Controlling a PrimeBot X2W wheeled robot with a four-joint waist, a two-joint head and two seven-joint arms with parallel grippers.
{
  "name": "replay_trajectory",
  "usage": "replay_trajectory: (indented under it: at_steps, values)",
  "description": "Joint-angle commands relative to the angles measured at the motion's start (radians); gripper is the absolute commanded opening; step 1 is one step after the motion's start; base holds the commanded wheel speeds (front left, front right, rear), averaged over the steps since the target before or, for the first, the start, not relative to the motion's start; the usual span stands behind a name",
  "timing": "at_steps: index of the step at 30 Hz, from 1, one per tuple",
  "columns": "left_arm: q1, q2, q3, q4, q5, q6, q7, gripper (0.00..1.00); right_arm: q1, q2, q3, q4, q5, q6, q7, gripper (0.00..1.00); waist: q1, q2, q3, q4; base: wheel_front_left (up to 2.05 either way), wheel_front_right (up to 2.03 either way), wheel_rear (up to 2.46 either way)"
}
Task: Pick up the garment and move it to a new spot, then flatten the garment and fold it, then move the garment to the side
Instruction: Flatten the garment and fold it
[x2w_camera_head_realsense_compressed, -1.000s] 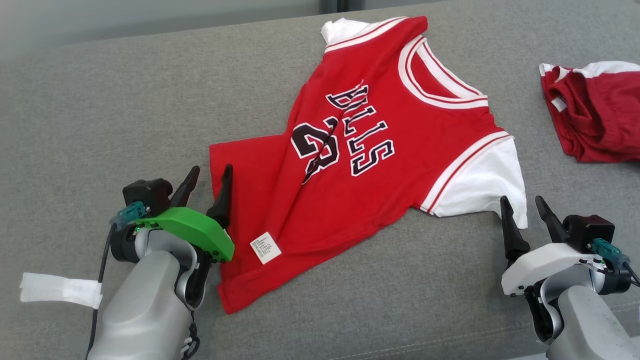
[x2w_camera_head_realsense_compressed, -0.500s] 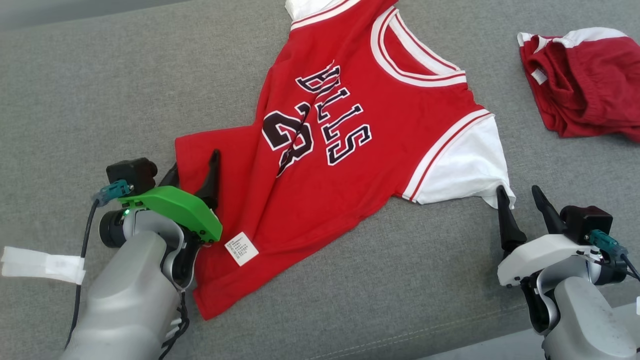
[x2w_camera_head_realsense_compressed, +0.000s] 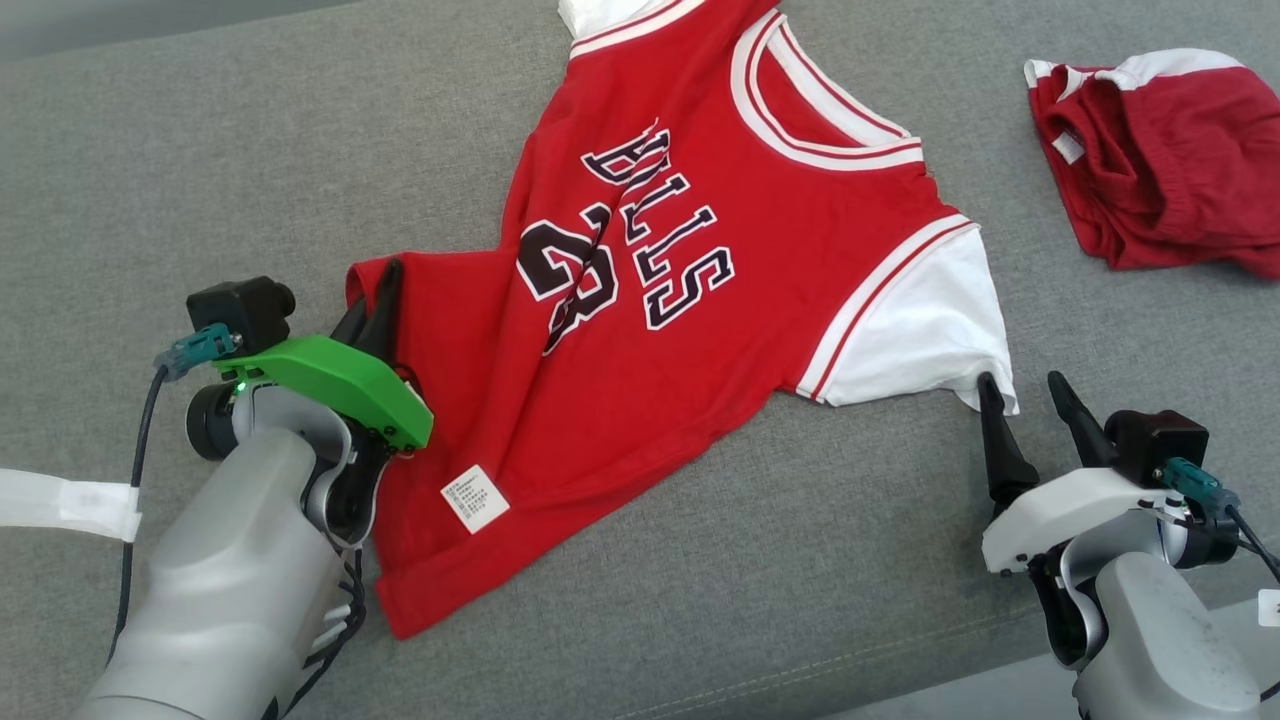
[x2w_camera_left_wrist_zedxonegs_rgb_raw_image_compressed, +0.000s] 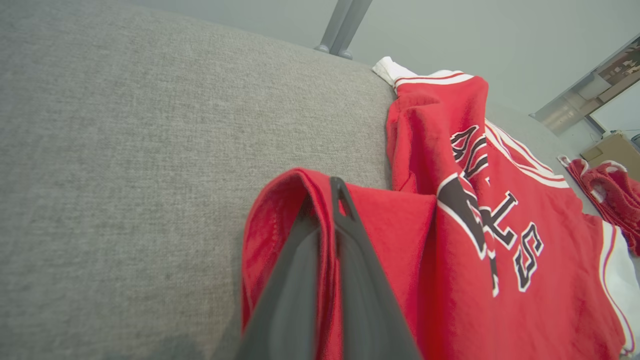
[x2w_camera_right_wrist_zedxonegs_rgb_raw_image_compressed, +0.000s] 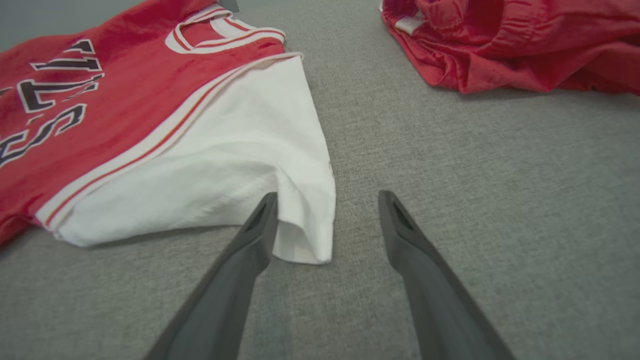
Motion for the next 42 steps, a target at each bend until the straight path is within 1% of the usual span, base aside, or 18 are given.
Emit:
replay_trajectory:
  at_steps: [1, 3, 5, 7, 9, 10, 12, 14, 15, 16, 19, 22, 28, 33, 35, 38, 40, 42]
  values:
    - [-0.018, 0.006, 0.002, 0.011, -0.023, -0.002, -0.003, 0.0, -0.011, 0.002, 0.003, 0.004, 0.009, -0.001, -0.003, 1.0, 0.0, 0.0, 0.004, -0.006, 0.0, 0.0, 0.0]
    - [-0.052, 0.025, 0.017, 0.003, -0.021, -0.002, -0.003, 0.0, -0.012, 0.002, 0.005, 0.005, 0.014, -0.001, -0.003, 1.0, 0.0, 0.0, 0.008, -0.01, 0.0, 0.0, 0.0]
    - [-0.089, 0.052, 0.081, -0.026, 0.028, -0.002, -0.004, 0.0, -0.015, 0.003, 0.003, 0.002, 0.015, -0.001, -0.003, 1.0, 0.0, 0.0, 0.016, -0.01, 0.0, 0.0, 0.0]
    - [-0.104, 0.073, 0.159, -0.076, 0.137, -0.001, -0.003, 0.0, -0.019, 0.001, -0.001, -0.001, 0.016, -0.001, -0.003, 1.0, 0.0, 0.0, 0.023, -0.009, 0.0, 0.0, 0.0]
    - [-0.108, 0.088, 0.254, -0.147, 0.266, 0.015, -0.003, 0.0, -0.023, 0.001, -0.002, -0.002, 0.016, -0.001, -0.003, 1.0, 0.0, 0.0, 0.03, -0.008, 0.0, 0.0, 0.0]
    - [-0.102, 0.089, 0.301, -0.193, 0.335, 0.027, -0.003, 0.0, -0.024, 0.001, -0.002, -0.001, 0.016, -0.001, -0.003, 1.0, 0.0, 0.0, 0.033, -0.008, 0.0, 0.0, 0.0]
    - [-0.057, 0.072, 0.376, -0.243, 0.434, 0.028, -0.003, 0.0, -0.025, 0.004, 0.003, 0.006, 0.013, -0.001, -0.003, 1.0, 0.0, 0.0, 0.037, -0.01, 0.0, 0.0, 0.0]
    - [-0.006, 0.047, 0.412, -0.193, 0.474, 0.022, -0.001, 0.0, -0.027, 0.006, 0.009, 0.016, 0.015, -0.001, -0.003, 1.0, 0.0, 0.0, 0.035, -0.012, 0.0, 0.0, 0.0]
    - [0.002, 0.037, 0.422, -0.143, 0.478, 0.018, -0.002, 0.4, -0.027, 0.007, 0.013, 0.023, 0.017, -0.001, -0.003, 1.0, 0.0, 0.0, 0.033, -0.014, 0.0, 0.0, 0.0]
    - [-0.006, 0.028, 0.43, -0.101, 0.477, 0.015, -0.002, 1.0, -0.028, 0.009, 0.019, 0.029, 0.018, -0.001, -0.003, 1.0, 0.0, 0.0, 0.031, -0.015, 0.0, 0.0, 0.0]
    - [-0.005, 0.002, 0.481, -0.024, 0.478, 0.014, -0.003, 1.0, -0.03, 0.01, 0.025, 0.038, 0.02, -0.001, -0.002, 1.0, 0.0, 0.0, 0.03, -0.016, 0.0, 0.0, 0.0]
    - [0.025, -0.017, 0.521, -0.002, 0.495, 0.008, -0.003, 1.0, -0.034, 0.003, 0.02, 0.041, 0.024, -0.001, -0.003, 1.0, 0.0, 0.0, 0.026, -0.008, 0.0, 0.0, 0.0]
    - [0.109, -0.06, 0.618, -0.082, 0.554, 0.001, -0.003, 1.0, -0.014, 0.002, 0.0, 0.041, 0.019, -0.001, -0.003, 1.0, 0.0, 0.0, -0.007, 0.022, 0.0, 0.0, 0.0]
    - [0.209, -0.11, 0.699, -0.162, 0.601, -0.001, -0.003, 1.0, -0.001, 0.008, 0.0, 0.046, 0.017, -0.001, -0.003, 1.0, 0.0, 0.0, -0.05, 0.046, 0.0, 0.0, 0.0]
    - [0.256, -0.138, 0.698, -0.183, 0.611, -0.002, -0.003, 1.0, 0.009, 0.01, -0.002, 0.047, 0.015, -0.001, -0.003, 1.0, 0.0, 0.0, -0.068, 0.055, 0.0, 0.0, 0.0]
    - [0.293, -0.152, 0.68, -0.207, 0.618, -0.002, -0.003, 1.0, 0.019, 0.015, -0.001, 0.051, 0.016, -0.001, -0.003, 1.0, 0.0, 0.0, -0.085, 0.062, 0.0, 0.0, 0.0]
    - [0.324, -0.159, 0.642, -0.22, 0.631, -0.002, -0.003, 1.0, 0.021, 0.016, 0.001, 0.052, 0.016, -0.001, -0.003, 1.0, 0.0, 0.0, -0.097, 0.066, 0.0, 0.0, 0.0]
    - [0.355, -0.165, 0.625, -0.223, 0.615, -0.002, -0.003, 1.0, 0.026, 0.018, 0.002, 0.052, 0.014, -0.001, -0.003, 1.0, 0.0, 0.0, -0.105, 0.067, 0.0, 0.0, 0.0]
